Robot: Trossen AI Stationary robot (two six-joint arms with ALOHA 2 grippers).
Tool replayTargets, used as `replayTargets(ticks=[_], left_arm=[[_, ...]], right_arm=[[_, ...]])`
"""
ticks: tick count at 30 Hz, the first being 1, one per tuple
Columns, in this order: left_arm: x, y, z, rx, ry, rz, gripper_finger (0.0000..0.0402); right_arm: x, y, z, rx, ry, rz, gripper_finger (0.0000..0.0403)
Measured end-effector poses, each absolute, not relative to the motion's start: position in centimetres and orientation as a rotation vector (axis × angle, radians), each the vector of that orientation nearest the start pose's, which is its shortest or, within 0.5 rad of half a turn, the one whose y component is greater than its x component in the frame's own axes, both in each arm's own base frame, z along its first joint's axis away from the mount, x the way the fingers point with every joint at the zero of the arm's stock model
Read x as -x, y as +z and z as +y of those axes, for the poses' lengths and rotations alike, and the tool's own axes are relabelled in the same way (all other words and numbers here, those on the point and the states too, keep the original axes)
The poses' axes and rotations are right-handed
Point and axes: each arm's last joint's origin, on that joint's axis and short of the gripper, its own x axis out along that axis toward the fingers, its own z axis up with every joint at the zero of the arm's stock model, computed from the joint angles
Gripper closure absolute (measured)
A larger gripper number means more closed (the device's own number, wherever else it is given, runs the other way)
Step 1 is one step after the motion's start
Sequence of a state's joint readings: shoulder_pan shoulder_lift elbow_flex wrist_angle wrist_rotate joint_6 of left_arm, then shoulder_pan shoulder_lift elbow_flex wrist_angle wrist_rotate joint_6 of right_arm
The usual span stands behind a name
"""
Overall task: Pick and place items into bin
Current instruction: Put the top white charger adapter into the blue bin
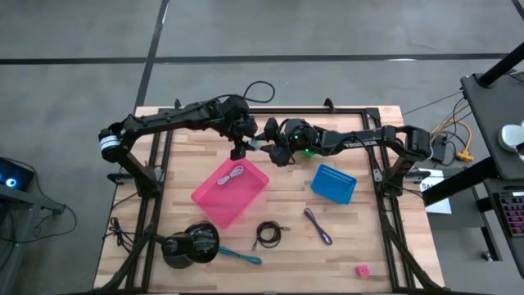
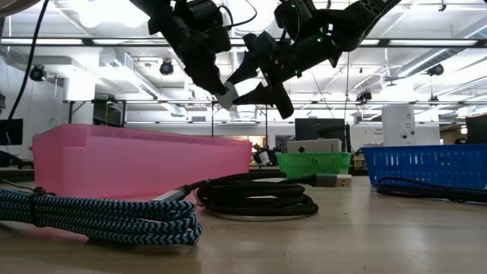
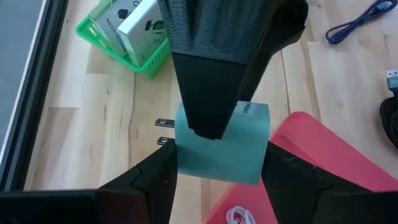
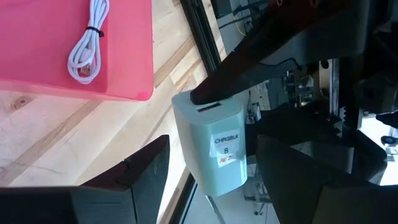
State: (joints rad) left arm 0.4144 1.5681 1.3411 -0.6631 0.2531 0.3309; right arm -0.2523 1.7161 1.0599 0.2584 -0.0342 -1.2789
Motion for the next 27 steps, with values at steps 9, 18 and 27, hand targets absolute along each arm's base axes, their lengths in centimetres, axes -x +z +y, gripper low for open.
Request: replayTargets(ticks=[9, 18, 27], left_arm=[[-30.91, 29.89, 12.77, -0.027, 0.020, 0.820, 0.0213], [-30.88, 29.80, 12.66, -0.037, 0.010, 0.829, 0.0213], [-31.00, 29.73, 12.32, -0.060, -0.014, 0.829, 0.0213]], right_arm=[[-36.68, 22.54, -9.10, 1.185, 0.128, 0.422, 0.0177], [-36.64, 22.61, -9.39, 1.190, 0.114, 0.423, 0.0177], [-36.64, 22.61, -9.38, 1.187, 0.114, 0.424, 0.0184]])
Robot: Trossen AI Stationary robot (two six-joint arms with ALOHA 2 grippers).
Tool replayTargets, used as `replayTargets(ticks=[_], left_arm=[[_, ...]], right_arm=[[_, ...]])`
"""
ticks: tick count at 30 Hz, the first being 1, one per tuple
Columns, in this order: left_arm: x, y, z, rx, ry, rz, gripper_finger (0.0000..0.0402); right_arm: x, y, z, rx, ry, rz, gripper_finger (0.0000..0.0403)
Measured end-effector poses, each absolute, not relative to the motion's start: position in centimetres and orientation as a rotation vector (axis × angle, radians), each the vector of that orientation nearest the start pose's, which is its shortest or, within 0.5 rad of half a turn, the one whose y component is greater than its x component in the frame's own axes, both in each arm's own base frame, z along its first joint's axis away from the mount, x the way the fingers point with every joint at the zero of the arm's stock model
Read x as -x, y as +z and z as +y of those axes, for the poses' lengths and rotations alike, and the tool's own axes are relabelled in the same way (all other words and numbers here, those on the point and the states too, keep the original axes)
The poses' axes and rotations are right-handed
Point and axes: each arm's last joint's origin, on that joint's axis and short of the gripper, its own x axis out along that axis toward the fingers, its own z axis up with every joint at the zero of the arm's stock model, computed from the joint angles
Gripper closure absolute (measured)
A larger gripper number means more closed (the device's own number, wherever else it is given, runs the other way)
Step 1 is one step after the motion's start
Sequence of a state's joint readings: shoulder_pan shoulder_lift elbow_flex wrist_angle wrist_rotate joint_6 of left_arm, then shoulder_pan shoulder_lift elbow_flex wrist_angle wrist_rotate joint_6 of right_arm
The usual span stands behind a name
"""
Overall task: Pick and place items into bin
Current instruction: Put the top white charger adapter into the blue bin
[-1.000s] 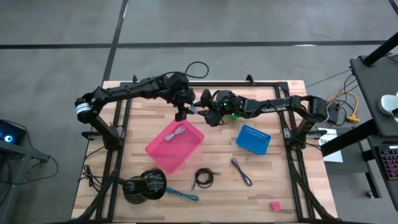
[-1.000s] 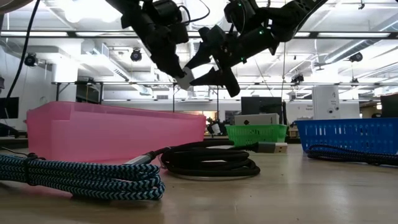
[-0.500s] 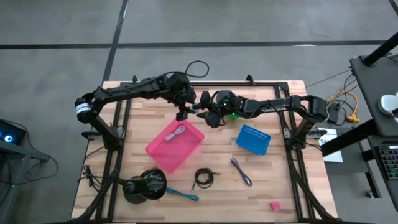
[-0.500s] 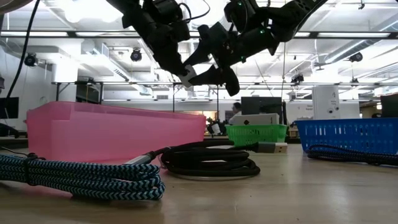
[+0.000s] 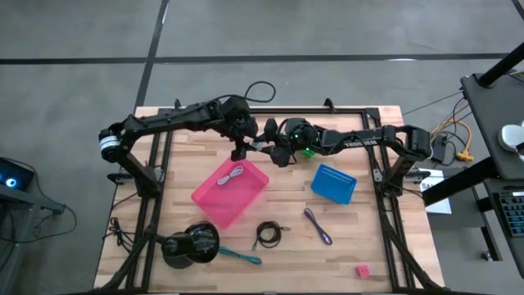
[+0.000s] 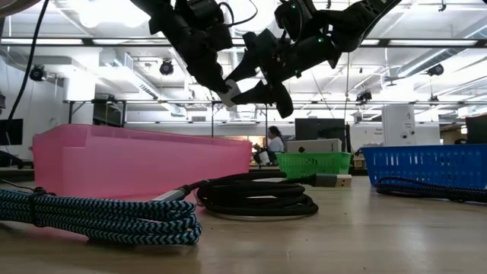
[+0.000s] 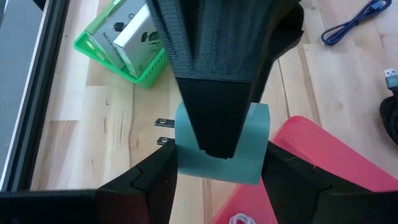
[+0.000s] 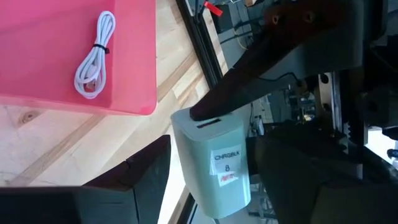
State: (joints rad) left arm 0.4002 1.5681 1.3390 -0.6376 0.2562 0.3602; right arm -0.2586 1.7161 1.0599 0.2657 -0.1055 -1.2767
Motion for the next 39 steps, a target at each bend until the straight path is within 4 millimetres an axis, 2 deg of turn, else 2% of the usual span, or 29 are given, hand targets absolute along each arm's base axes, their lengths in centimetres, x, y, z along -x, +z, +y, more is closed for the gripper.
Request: replayTargets(ticks=[19, 28, 34, 39], left_arm=[[-31.0, 29.6, 12.2, -0.056, -0.032, 0.833, 0.0205], [-30.9, 29.7, 12.3, -0.057, 0.012, 0.856, 0.0161], [-30.2, 30.1, 12.0, -0.052, 0.015, 0.881, 0.0155], [-29.2, 31.2, 12.0, -0.112, 0.140, 0.896, 0.0155]], right_arm=[[-36.6, 22.5, -9.4, 1.194, 0.116, 0.435, 0.0294], [-36.6, 22.5, -9.6, 1.166, 0.047, 0.480, 0.0296], [-36.3, 22.4, -9.6, 1.120, 0.046, 0.517, 0.0296], [-36.0, 22.3, -9.7, 1.039, 0.005, 0.573, 0.0296]])
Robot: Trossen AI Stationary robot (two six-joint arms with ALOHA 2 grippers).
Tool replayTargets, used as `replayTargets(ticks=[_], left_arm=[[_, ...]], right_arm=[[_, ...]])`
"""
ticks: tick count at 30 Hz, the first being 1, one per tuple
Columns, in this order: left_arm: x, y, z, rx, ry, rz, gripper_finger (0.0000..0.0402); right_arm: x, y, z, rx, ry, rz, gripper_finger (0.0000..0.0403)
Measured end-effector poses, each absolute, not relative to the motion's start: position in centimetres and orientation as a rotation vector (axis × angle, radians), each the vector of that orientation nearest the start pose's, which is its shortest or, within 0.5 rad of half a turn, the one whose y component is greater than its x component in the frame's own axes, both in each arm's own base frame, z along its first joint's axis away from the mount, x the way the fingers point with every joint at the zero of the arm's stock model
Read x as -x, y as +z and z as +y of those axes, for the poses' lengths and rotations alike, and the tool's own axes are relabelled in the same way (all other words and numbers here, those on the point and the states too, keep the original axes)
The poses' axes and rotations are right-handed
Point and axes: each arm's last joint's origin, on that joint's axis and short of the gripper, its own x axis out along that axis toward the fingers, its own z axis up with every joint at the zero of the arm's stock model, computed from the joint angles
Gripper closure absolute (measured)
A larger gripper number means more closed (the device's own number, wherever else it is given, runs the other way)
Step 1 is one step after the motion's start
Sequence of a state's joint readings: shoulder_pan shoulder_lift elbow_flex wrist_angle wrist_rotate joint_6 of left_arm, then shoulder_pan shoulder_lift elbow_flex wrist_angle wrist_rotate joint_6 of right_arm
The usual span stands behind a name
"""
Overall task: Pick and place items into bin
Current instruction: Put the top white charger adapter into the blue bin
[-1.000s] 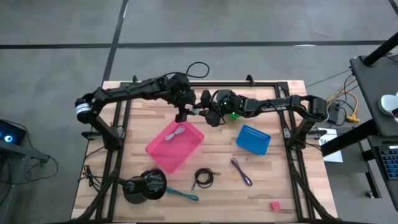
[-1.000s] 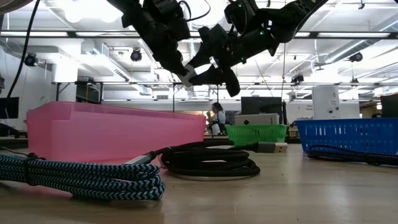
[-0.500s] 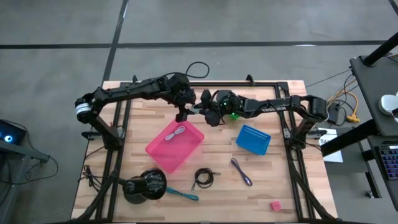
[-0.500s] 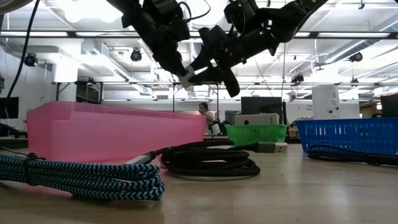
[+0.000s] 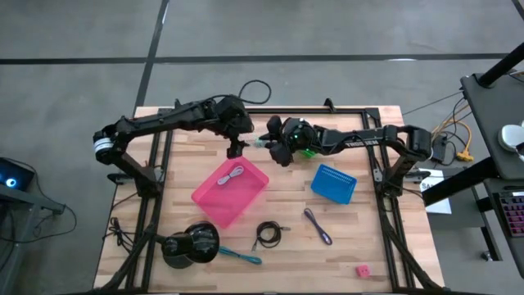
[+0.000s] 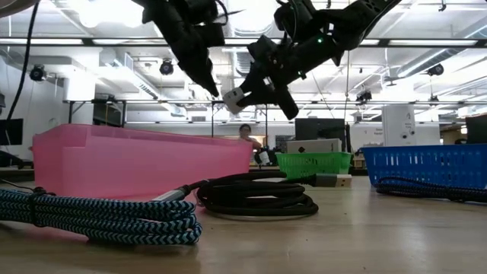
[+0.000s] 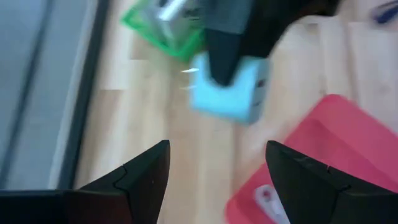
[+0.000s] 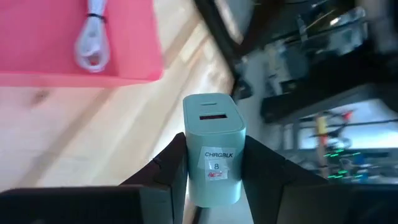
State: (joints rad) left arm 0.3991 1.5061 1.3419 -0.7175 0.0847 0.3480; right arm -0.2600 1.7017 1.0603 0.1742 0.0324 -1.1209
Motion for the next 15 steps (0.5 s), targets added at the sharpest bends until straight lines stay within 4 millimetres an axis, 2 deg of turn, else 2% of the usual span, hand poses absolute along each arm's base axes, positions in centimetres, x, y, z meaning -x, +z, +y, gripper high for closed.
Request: replayTargets(ticks=[7, 15], left_arm=[[-28.2, 32.4, 11.9, -0.165, 0.248, 0.880, 0.0155], [-27.2, 33.7, 11.8, -0.181, 0.356, 0.851, 0.0155]], right_arm=[[-34.7, 23.5, -9.0, 0.787, -0.016, 0.615, 0.0296], [-31.6, 26.6, -7.6, 0.442, 0.035, 0.605, 0.0297]])
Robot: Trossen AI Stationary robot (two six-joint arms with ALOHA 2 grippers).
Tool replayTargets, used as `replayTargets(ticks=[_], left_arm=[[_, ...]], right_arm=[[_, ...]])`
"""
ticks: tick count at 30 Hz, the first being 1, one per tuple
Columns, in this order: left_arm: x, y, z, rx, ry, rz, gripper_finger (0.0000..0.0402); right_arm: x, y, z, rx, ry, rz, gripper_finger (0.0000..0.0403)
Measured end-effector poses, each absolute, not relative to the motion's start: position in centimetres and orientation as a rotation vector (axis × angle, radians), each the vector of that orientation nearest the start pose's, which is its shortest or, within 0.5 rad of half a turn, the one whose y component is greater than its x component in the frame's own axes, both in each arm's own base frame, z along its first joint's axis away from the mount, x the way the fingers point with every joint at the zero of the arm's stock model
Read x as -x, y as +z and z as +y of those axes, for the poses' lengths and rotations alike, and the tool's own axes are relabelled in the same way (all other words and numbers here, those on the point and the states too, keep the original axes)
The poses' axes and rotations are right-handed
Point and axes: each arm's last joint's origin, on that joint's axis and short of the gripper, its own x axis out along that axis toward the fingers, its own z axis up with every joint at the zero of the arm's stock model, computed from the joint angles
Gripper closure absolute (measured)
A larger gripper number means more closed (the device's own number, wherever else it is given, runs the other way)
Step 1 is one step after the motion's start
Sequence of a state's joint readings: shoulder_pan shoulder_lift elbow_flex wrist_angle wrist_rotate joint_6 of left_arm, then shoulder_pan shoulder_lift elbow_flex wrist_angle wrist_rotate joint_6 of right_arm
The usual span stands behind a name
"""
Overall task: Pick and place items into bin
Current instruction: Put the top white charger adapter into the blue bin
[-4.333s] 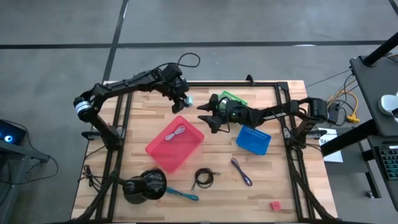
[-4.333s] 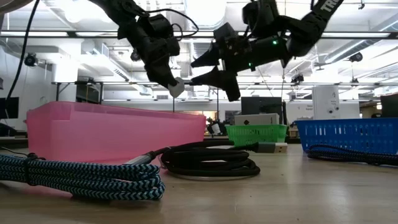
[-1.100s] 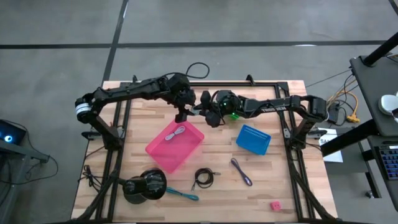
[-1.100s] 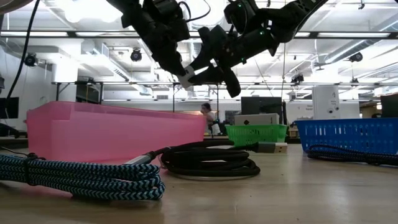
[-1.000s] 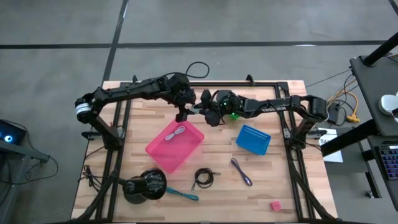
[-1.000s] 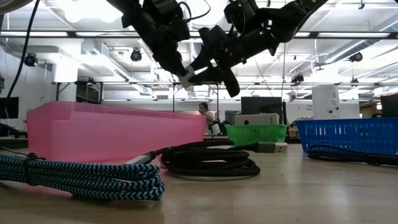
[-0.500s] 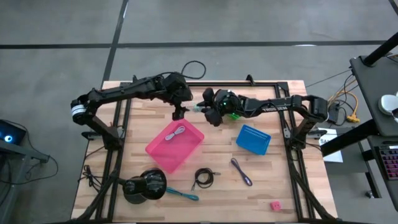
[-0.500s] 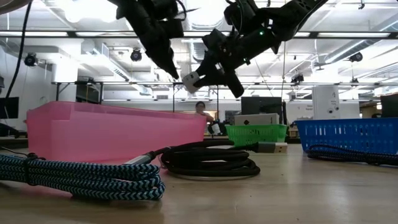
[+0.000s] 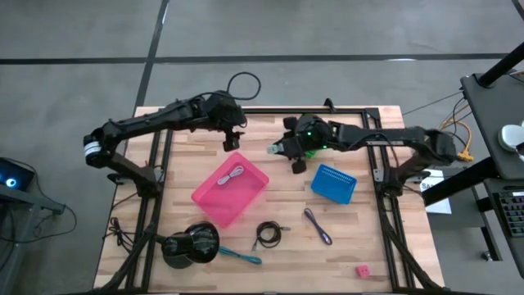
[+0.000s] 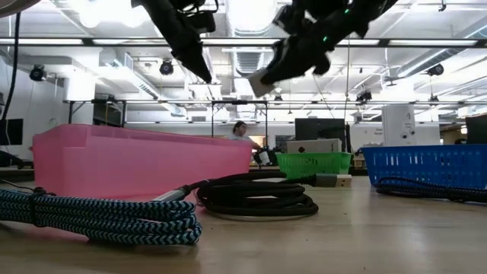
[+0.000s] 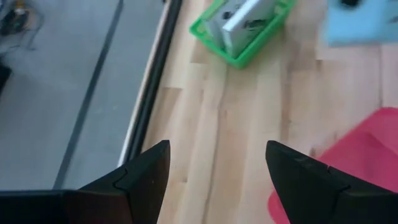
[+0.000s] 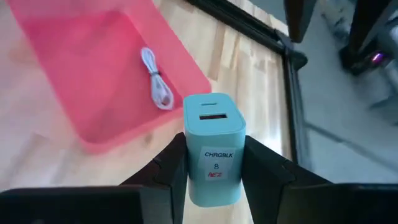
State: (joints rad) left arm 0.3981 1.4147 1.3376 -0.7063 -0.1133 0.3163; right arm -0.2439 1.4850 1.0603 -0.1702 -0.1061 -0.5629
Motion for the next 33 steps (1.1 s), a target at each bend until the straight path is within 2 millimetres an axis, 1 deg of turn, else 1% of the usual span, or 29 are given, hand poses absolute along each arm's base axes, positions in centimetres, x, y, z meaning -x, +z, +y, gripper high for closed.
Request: replayTargets(ticks=[5, 8, 13, 21, 24, 28, 33], left_arm=[[-26.8, 34.2, 11.8, -0.185, 0.427, 0.846, 0.0155], [-26.6, 34.2, 11.9, -0.198, 0.459, 0.852, 0.0155], [-26.6, 34.2, 11.9, -0.207, 0.489, 0.860, 0.0155], [-26.6, 34.2, 11.9, -0.184, 0.497, 0.854, 0.0155], [-26.6, 34.2, 11.9, -0.185, 0.498, 0.853, 0.0155], [-26.6, 34.1, 11.9, -0.185, 0.497, 0.854, 0.0155], [-26.7, 33.9, 12.0, -0.185, 0.498, 0.851, 0.0155]], right_arm=[[-29.1, 28.3, -6.2, 0.254, 0.116, 0.634, 0.0297], [-27.7, 29.2, -5.8, 0.174, 0.103, 0.663, 0.0297], [-26.0, 29.6, -5.4, 0.066, 0.070, 0.730, 0.0297], [-24.8, 28.7, -5.2, -0.148, -0.032, 0.875, 0.0297], [-24.1, 28.2, -4.9, -0.230, -0.054, 0.961, 0.0297], [-23.4, 27.7, -4.6, -0.315, -0.092, 1.050, 0.0297], [-22.8, 26.7, -4.4, -0.381, -0.144, 1.130, 0.0297]])
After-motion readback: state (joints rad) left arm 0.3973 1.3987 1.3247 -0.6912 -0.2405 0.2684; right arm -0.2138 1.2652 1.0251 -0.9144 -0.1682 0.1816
